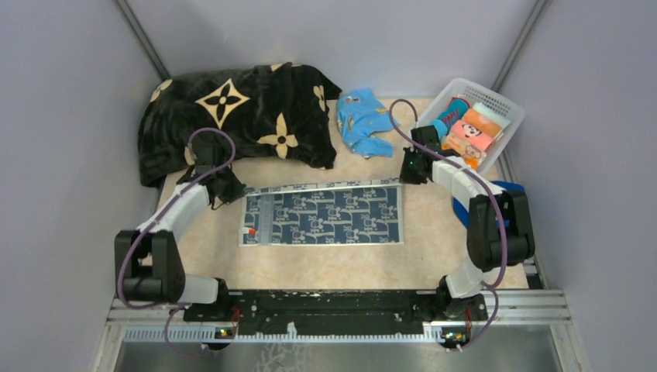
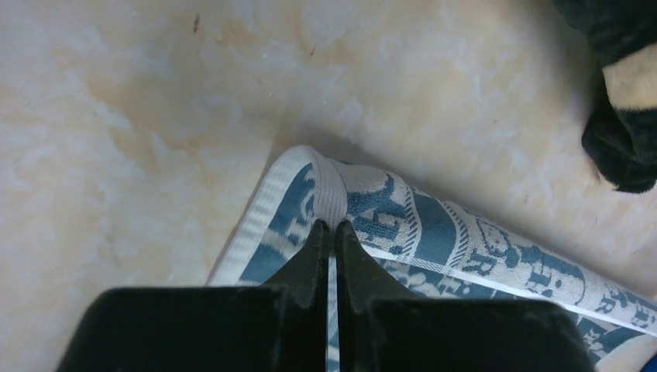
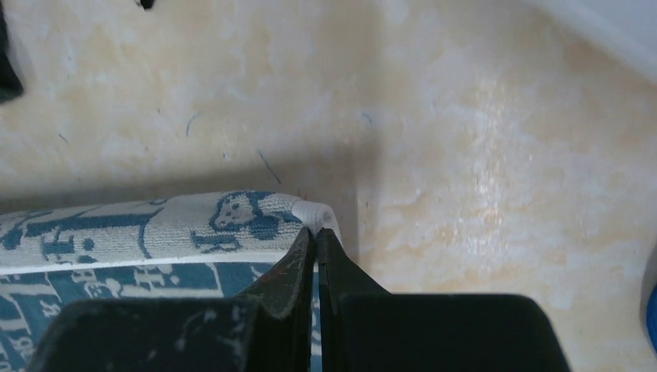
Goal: Roll the towels
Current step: Flatten out the towel at the center of the board, then fold the towel at the center of the board.
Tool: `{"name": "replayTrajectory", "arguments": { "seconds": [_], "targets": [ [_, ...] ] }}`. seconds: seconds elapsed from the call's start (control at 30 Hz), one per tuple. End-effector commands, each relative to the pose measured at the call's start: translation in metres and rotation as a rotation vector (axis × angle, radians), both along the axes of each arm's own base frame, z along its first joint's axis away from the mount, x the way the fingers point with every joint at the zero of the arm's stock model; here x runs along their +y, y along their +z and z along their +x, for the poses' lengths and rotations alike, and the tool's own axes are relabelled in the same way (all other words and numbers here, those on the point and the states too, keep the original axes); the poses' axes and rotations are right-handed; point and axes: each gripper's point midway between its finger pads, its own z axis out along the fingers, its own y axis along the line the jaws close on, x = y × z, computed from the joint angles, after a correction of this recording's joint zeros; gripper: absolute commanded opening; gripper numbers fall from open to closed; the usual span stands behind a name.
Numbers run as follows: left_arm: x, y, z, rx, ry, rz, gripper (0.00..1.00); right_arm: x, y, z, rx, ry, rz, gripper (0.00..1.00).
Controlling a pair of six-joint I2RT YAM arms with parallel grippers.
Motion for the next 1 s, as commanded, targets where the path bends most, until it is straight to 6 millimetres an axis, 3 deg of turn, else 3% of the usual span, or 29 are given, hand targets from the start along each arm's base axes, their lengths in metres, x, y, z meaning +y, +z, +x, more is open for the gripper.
{"name": "replayTrajectory", "arguments": {
  "seconds": [0.0,0.17,0.27,0.43,0.67,0.97],
  "targets": [
    [-0.008,0.016,0.048,-0.089,-0.022,-0.091,0.0,-0.002,0.036,0.06,-0.18,0.012,0.038,0.0],
    [-0.012,0.017,0.062,-0.099,-0.049,-0.107,0.0,-0.009,0.032,0.066,-0.183,0.006,0.039,0.0],
    [-0.012,0.018,0.061,-0.094,-0.051,-0.106,0.0,-0.006,0.031,0.062,-0.167,0.019,0.062,0.0],
    [-0.013,0.015,0.037,-0.071,-0.057,-0.114,0.0,-0.006,0.017,0.034,-0.114,0.027,0.072,0.0],
    [-0.01,0.002,-0.012,0.003,-0.049,-0.104,0.0,-0.015,0.006,-0.016,-0.051,0.009,0.062,0.0],
    [-0.008,-0.005,-0.063,0.061,0.006,-0.122,0.01,-0.024,-0.007,-0.062,0.013,-0.029,0.053,0.0]
  ]
}}
